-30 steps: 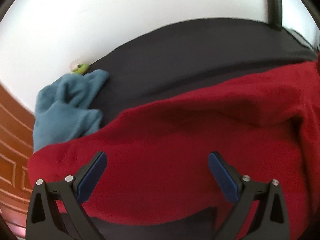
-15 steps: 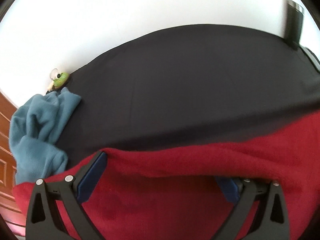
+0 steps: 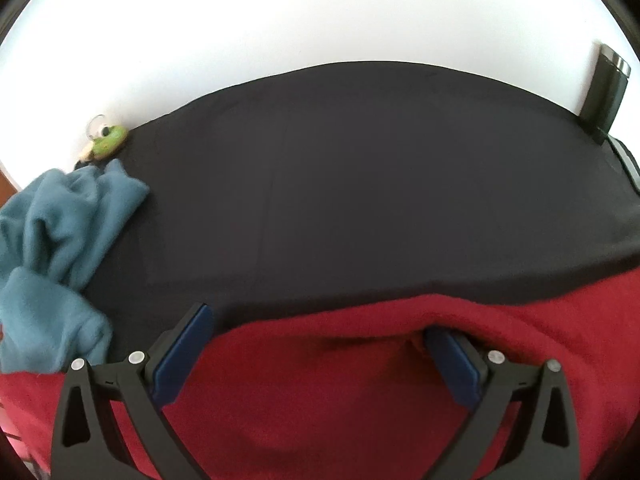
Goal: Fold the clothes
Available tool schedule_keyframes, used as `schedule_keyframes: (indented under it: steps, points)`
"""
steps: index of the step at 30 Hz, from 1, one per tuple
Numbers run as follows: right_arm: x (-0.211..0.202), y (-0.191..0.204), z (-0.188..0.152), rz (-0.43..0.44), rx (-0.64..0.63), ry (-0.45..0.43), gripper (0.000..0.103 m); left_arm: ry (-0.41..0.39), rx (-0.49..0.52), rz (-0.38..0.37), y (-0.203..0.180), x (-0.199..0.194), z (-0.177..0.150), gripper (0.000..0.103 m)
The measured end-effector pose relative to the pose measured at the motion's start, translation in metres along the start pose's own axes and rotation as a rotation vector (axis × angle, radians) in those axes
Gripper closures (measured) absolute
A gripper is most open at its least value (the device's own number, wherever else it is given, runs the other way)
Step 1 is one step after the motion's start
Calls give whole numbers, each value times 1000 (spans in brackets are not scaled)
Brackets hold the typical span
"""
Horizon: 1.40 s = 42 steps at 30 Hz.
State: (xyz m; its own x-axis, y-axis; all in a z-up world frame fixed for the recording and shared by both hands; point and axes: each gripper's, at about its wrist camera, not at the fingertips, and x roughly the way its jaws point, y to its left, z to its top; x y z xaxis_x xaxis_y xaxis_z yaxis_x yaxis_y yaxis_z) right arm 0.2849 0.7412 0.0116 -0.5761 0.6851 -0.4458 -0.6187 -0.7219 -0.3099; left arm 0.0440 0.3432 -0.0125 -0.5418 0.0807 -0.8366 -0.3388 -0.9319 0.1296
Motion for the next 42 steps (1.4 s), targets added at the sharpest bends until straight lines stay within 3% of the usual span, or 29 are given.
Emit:
schedule_keyframes:
  steps: [5, 11, 15, 20, 24, 26, 32, 36, 41, 42]
  points:
    - [-2, -2, -1, 4, 11, -7, 9, -70, 36, 15, 6, -54, -34, 0]
    - [-6, -7, -1, 25, 42, -43, 9, -63, -48, -106, 22, -95, -90, 0]
    - [-15, -11, 1, 70, 40, -14, 9, -32, -57, -185, 12, -104, -118, 0]
    - [-71, -24, -12, 236, -46, -30, 9, -40, -23, -259, -14, -113, -130, 0]
    - [-122, -37, -41, 550, -123, 32, 9, -60, -18, -318, -32, -122, -127, 0]
    - [-150, -35, -55, 656, -166, 50, 9, -66, -34, -341, -39, -126, -125, 0]
    - [-216, 15, -76, 930, -233, 74, 9, -63, -132, -399, -46, -121, -116, 0]
    - [-231, 64, -82, 970, -265, 131, 9, -85, -168, -365, -40, -113, -112, 0]
    - [-214, 100, -90, 978, -255, 267, 9, -69, -217, -393, -31, -94, -112, 0]
    - [-212, 104, -92, 976, -262, 289, 16, -70, -217, -396, -31, -92, -114, 0]
